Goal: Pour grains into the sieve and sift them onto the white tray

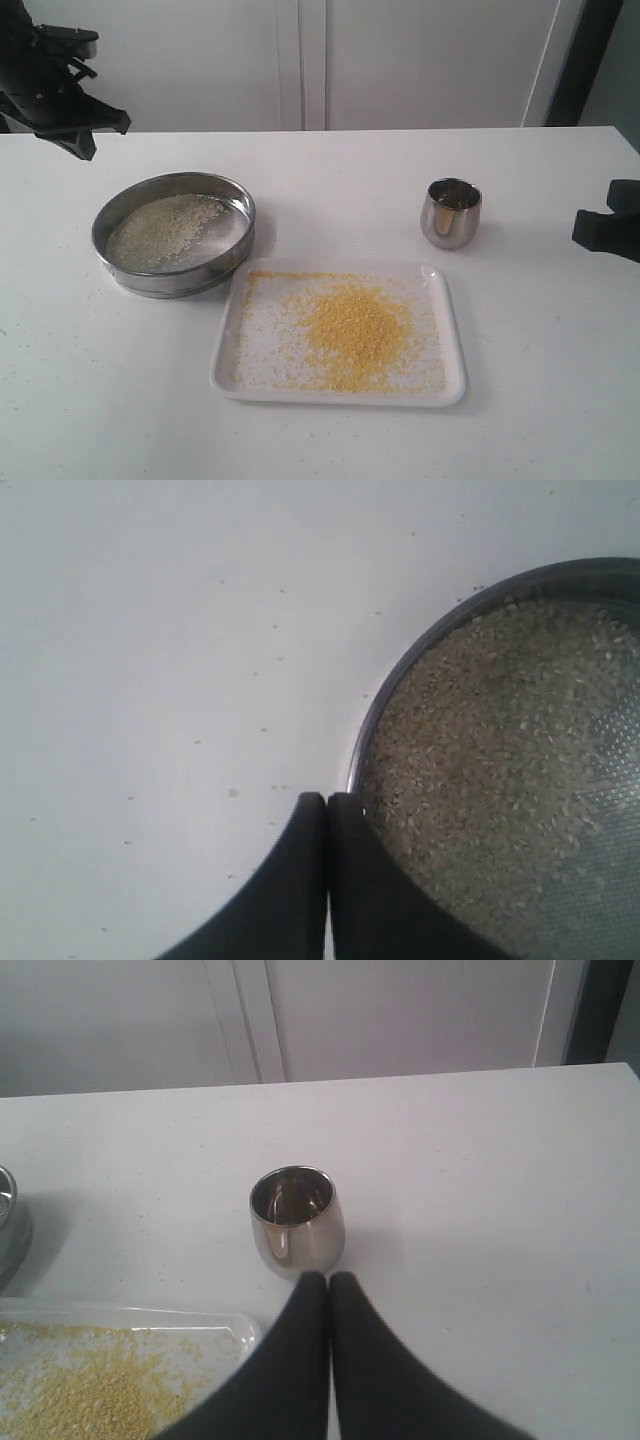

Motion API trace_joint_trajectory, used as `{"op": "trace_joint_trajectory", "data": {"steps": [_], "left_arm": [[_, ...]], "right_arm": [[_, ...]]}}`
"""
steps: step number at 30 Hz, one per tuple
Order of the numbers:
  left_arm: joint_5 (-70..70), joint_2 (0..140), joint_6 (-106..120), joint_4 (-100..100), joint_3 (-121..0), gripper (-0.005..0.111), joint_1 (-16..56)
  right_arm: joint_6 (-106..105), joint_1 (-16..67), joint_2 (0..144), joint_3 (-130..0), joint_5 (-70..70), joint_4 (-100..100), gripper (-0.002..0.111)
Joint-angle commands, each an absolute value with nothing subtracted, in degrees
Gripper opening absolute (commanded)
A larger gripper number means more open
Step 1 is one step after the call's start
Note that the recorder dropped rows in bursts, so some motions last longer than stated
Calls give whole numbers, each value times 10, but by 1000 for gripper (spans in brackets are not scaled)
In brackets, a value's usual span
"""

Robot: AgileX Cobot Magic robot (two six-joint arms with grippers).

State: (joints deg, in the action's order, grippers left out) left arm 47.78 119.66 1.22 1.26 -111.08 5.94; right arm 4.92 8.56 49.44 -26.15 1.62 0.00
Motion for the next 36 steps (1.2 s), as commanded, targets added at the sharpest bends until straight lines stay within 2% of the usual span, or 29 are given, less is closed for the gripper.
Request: {"op": "trace_joint_trajectory", "data": {"steps": [1, 16, 26, 36], "left_arm": [[492, 1169, 15, 14, -1109, 0, 58], [434, 1039, 15, 31, -969, 0, 58], [381, 881, -3, 31, -798, 0, 58], [356, 746, -16, 31, -687, 0, 58]], "right_arm": [[48, 86, 492, -260, 12, 0, 0], [48, 86, 492, -260, 12, 0, 0], [48, 86, 492, -260, 12, 0, 0], [48, 86, 492, -260, 12, 0, 0]]}}
